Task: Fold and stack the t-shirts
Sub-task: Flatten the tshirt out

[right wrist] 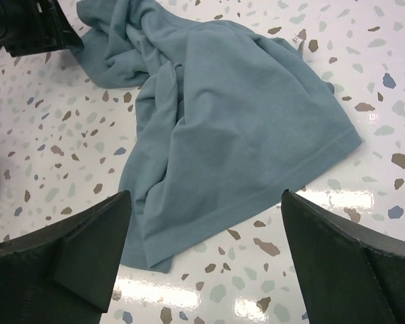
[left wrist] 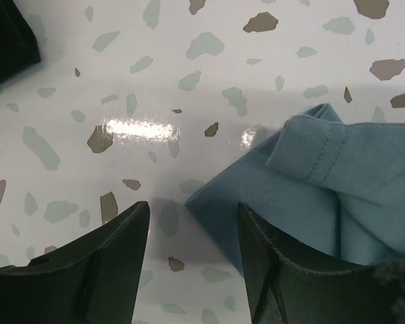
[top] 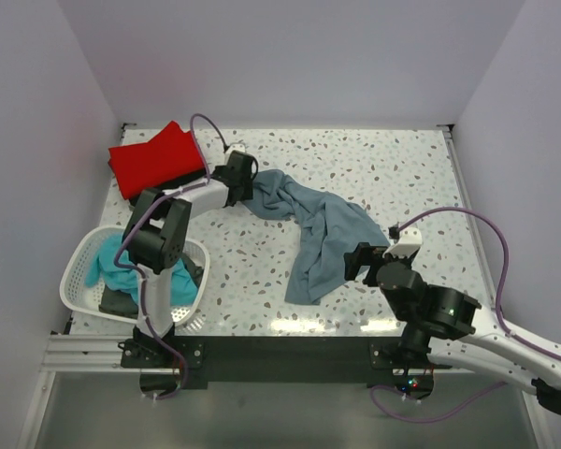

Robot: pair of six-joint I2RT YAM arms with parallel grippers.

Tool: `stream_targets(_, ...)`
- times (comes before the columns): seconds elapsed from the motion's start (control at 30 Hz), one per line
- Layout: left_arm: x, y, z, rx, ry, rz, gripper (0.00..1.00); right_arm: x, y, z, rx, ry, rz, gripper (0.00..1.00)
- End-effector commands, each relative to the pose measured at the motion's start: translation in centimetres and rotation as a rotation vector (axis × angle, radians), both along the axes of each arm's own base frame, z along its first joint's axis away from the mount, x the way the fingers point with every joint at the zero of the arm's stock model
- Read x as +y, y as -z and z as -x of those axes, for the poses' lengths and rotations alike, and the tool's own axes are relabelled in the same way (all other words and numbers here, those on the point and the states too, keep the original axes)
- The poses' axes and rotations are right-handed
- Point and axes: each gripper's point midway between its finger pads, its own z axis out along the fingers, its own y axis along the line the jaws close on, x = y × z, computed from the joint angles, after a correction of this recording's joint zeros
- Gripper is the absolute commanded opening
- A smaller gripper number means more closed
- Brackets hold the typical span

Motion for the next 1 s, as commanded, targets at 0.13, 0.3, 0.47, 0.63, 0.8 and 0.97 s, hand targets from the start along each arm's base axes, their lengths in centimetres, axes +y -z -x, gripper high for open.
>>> stream_targets(0.13,-0.2,-0.1,-1.6,-0.02,0.004,0.015,0.55,-0.1,-1.3,-0.4,-0.036,0.012,0.001,0.96)
stream_targets(0.3,-0.4,0.3,-2.0,-0.02,0.013,0.016,0.49,0.1,-0.9,-0.5,-0.03,0.012,0.008,0.96)
stream_targets(0.47,-0.5,1.1,-2.1,0.001,0.026,0.021,0.31,0.2,-0.8,-0.5,-0.026,0.011,0.011,0.96)
stream_targets(0.63,-0.8,1.1,-2.3,0.0,0.052,0.06,0.0,0.3,-0.4,-0.6,-0.022,0.013,0.018,0.96)
stream_targets(0.8,-0.3,-1.9,-2.2,-0.062,0.047,0.074,0.0,0.7,0.2,-0.8,-0.012,0.015,0.029,0.96)
stream_targets(0.97,0.4,-7.3,-1.2,-0.167,0.04,0.102,0.0,1.5,0.8,-1.0,0.007,0.008,0.047,0.96)
